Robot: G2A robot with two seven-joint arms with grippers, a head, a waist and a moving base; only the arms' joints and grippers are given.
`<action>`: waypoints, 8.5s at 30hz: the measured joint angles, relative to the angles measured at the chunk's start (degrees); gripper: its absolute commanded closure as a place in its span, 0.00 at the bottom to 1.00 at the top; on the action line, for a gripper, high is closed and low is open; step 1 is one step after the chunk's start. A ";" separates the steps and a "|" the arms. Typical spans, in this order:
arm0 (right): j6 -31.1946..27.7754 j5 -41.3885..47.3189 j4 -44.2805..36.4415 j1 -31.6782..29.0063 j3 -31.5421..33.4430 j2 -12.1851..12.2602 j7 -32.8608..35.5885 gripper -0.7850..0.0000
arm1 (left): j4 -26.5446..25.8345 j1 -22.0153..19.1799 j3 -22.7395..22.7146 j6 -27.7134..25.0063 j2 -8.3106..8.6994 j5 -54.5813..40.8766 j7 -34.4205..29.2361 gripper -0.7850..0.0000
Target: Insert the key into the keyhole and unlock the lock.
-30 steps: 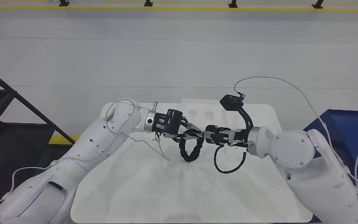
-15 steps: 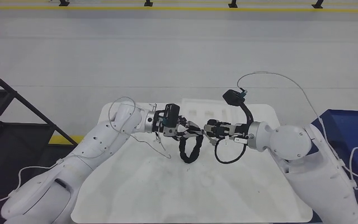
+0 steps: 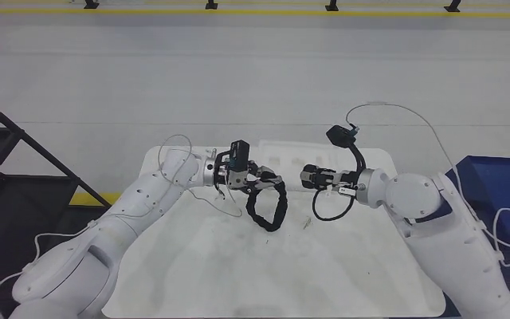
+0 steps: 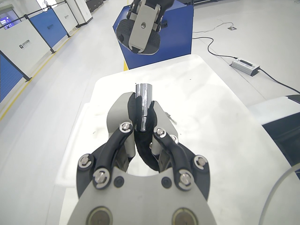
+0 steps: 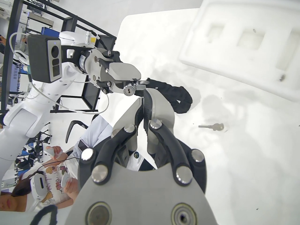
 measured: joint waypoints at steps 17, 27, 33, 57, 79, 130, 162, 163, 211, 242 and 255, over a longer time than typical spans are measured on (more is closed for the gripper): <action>-5.38 -15.47 8.12 -1.63 -3.93 0.94 7.82 1.00 | -3.35 1.41 -2.25 -0.01 3.81 -2.09 -0.01 1.00; -0.17 -18.80 19.58 5.42 -13.03 -2.06 6.81 1.00 | -9.20 3.29 -4.13 -0.01 7.74 -3.38 -0.01 1.00; 1.58 -22.33 25.14 9.46 -18.35 -3.99 7.25 1.00 | -11.84 4.36 -4.71 -0.01 9.41 -4.07 -0.01 1.00; 6.38 -15.72 23.17 6.49 -14.93 -4.46 4.26 1.00 | -12.86 4.78 -4.75 -0.01 10.08 -4.63 -0.01 1.00; 18.47 -6.94 31.64 5.14 -16.57 -7.87 -4.49 0.81 | -12.86 4.78 -4.75 -0.01 10.08 -4.64 -0.01 1.00; 13.57 -1.50 40.63 9.62 -19.89 -12.86 -6.34 0.80 | -12.86 4.78 -4.75 -0.01 10.08 -4.64 -0.01 1.00; 16.85 -8.09 34.07 9.35 -19.11 -12.82 -2.87 1.00 | -12.86 4.78 -4.75 -0.01 10.08 -4.64 -0.01 1.00; 16.82 -8.59 32.65 8.84 -18.50 -12.49 -2.57 1.00 | -12.86 4.78 -4.75 -0.01 10.08 -4.64 -0.01 1.00; 5.78 -9.32 49.96 18.54 -9.14 -11.67 -2.85 1.00 | -12.86 4.78 -4.75 -0.01 10.08 -4.64 -0.01 1.00; 5.70 -9.74 48.89 17.48 -8.13 -11.98 -3.66 1.00 | -12.86 4.78 -4.75 -0.01 10.08 -4.64 -0.01 1.00; 6.20 -9.95 49.85 17.74 -8.61 -12.43 -3.48 1.00 | -12.86 4.78 -4.75 -0.01 10.08 -4.64 -0.01 1.00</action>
